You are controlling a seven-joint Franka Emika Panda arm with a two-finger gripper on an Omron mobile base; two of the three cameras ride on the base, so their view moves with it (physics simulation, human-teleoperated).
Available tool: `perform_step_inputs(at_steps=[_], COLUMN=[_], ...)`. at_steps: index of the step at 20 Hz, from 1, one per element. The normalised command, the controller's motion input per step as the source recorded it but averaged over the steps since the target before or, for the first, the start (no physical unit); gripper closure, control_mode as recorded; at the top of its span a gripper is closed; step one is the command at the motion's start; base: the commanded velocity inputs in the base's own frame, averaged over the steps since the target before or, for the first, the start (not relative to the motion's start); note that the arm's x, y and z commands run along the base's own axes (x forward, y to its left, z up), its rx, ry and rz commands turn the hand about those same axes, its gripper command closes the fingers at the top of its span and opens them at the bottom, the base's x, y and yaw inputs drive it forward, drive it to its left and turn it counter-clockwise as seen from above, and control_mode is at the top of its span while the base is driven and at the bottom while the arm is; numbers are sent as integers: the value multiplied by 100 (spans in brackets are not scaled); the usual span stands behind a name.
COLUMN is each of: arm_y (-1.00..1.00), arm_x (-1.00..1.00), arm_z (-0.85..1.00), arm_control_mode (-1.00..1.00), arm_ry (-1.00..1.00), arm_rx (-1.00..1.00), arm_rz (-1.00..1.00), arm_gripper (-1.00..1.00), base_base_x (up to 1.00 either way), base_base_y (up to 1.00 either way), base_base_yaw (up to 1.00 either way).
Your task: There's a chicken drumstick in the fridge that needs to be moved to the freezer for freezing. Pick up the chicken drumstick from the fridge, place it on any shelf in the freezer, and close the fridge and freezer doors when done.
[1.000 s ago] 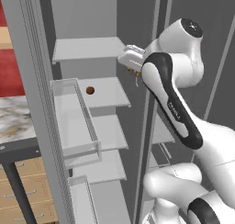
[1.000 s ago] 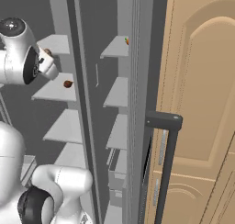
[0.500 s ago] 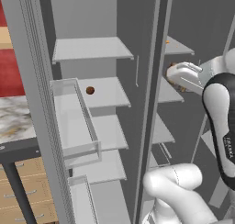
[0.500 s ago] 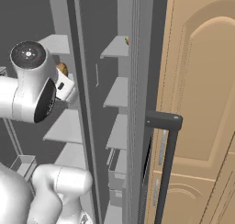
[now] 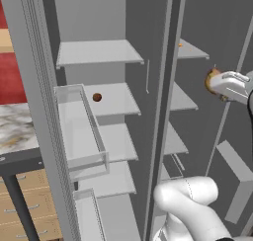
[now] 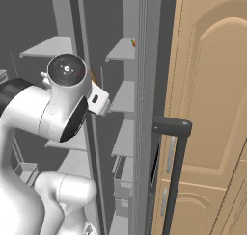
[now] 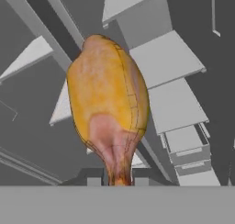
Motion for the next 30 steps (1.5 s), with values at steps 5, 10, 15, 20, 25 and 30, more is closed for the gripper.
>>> perform_step_inputs(at_steps=[5,10,15,20,25,30], arm_y=[-22,-3,-14,0,-2,-12], arm_x=[6,19,39,61,72,65], arm_z=[10,15,28,38,24,2], arm_control_mode=[-100,-100,-100,-100,-100,-100], arm_ry=[-23,-33,-14,4,16,11], arm_rx=[-1,0,0,0,0,0], arm_rz=[0,0,2,2,5,13], arm_gripper=[100,100,100,100,100,100], base_base_x=[0,0,0,0,0,0], base_base_y=[0,0,0,0,0,0], base_base_yaw=[0,0,0,0,0,0])
